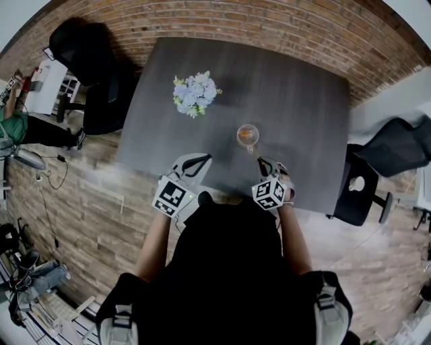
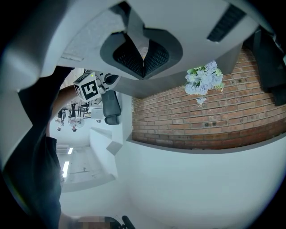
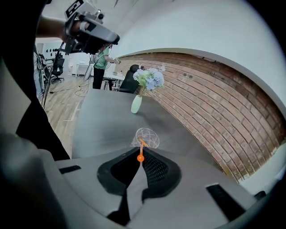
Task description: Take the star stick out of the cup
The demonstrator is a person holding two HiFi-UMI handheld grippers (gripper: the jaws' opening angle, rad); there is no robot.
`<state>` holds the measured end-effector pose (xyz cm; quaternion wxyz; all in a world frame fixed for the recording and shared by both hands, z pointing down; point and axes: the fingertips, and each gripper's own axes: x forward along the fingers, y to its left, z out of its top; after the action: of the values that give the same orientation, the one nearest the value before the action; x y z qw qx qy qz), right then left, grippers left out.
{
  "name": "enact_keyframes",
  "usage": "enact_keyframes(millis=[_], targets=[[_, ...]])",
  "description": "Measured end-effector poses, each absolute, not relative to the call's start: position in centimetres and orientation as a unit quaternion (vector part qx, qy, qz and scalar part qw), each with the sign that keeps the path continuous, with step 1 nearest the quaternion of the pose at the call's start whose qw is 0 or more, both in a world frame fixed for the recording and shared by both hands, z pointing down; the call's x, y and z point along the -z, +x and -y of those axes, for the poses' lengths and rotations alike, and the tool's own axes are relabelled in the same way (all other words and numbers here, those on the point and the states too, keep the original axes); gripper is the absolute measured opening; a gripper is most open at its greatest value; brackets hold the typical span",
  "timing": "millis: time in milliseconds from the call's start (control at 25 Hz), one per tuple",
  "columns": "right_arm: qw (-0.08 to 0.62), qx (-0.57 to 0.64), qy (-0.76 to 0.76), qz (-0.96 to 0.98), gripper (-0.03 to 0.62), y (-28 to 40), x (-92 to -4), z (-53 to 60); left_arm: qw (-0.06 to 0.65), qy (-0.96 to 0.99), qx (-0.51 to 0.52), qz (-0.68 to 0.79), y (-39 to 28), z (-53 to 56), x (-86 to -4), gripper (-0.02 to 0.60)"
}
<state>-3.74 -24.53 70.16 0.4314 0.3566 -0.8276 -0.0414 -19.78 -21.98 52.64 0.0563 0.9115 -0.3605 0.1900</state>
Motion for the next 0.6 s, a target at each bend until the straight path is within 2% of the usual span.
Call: enact_keyframes(millis=[600], targets=[[0.408, 0.049, 0.370, 0.833, 0.015, -1.7, -67.1, 24.0, 0.059, 0.916, -0.182, 0.352, -17.6, 22.1, -52.4, 0.003]])
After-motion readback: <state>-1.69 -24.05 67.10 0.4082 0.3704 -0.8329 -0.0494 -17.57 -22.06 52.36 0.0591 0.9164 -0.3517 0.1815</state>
